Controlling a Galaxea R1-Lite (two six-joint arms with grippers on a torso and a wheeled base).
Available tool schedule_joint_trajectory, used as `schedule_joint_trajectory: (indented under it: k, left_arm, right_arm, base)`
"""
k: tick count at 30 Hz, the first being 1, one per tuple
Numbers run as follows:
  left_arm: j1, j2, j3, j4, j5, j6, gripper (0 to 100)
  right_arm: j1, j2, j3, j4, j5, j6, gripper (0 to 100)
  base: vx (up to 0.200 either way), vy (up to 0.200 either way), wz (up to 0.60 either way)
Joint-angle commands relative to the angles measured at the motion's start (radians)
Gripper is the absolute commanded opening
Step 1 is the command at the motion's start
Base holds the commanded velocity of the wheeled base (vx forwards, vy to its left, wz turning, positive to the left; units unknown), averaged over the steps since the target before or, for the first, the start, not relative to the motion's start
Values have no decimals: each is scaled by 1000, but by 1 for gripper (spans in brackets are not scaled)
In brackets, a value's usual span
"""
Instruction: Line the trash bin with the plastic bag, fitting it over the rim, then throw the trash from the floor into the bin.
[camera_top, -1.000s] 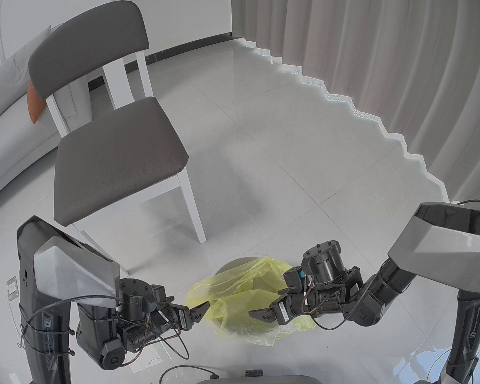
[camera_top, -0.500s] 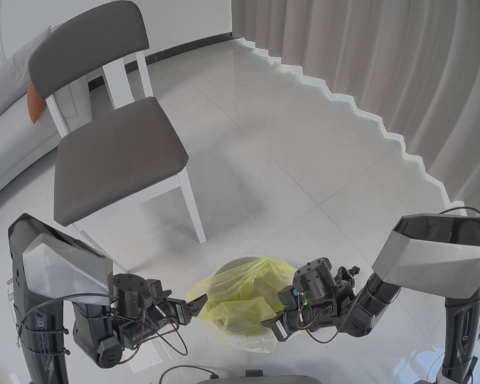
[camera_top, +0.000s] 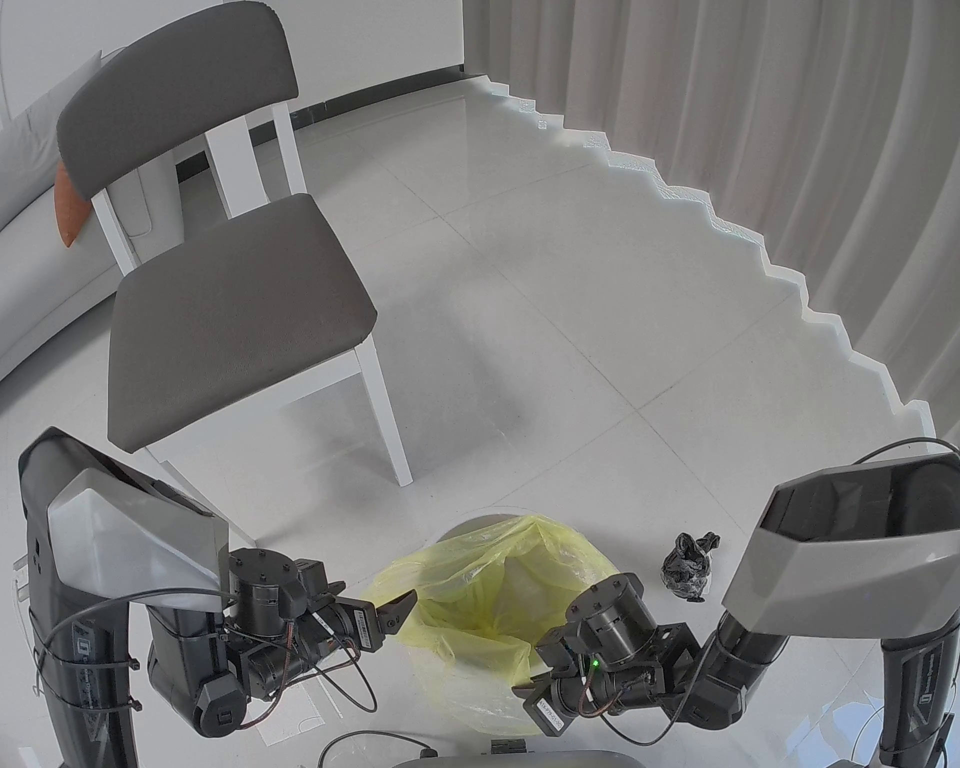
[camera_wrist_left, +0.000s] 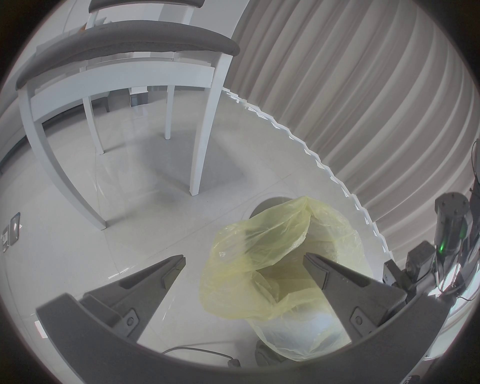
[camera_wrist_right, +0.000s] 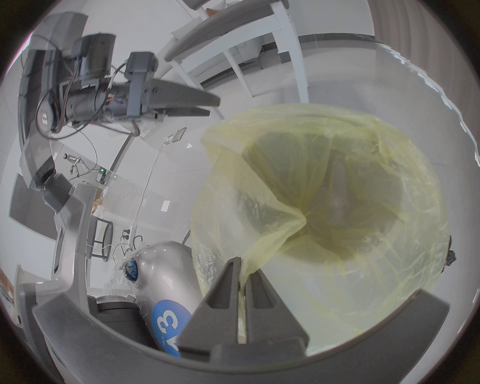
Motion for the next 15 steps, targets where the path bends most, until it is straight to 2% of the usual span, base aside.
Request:
schedule_joint_trajectory:
  k: [1,7,8,15]
  left_arm:
    - [-2,6,-4,-18,1,-1,100]
    - [-4,20,-21,-18,1,-1,100]
    - [-4,23,-26,-18,1,0,100]
    - [-4,15,-33,-18,1,0,100]
  right_arm:
    - [29,59,42,-44,-5,-6,0]
    - [38,71,57,-89,-10,-6,0]
    - [37,70,59,-89,-10,-7,100]
    - [35,-7,111,-99,-19,-7,100]
  base:
    - [0,0,0]
    - [0,0,0]
    - [0,0,0]
    - [0,0,0]
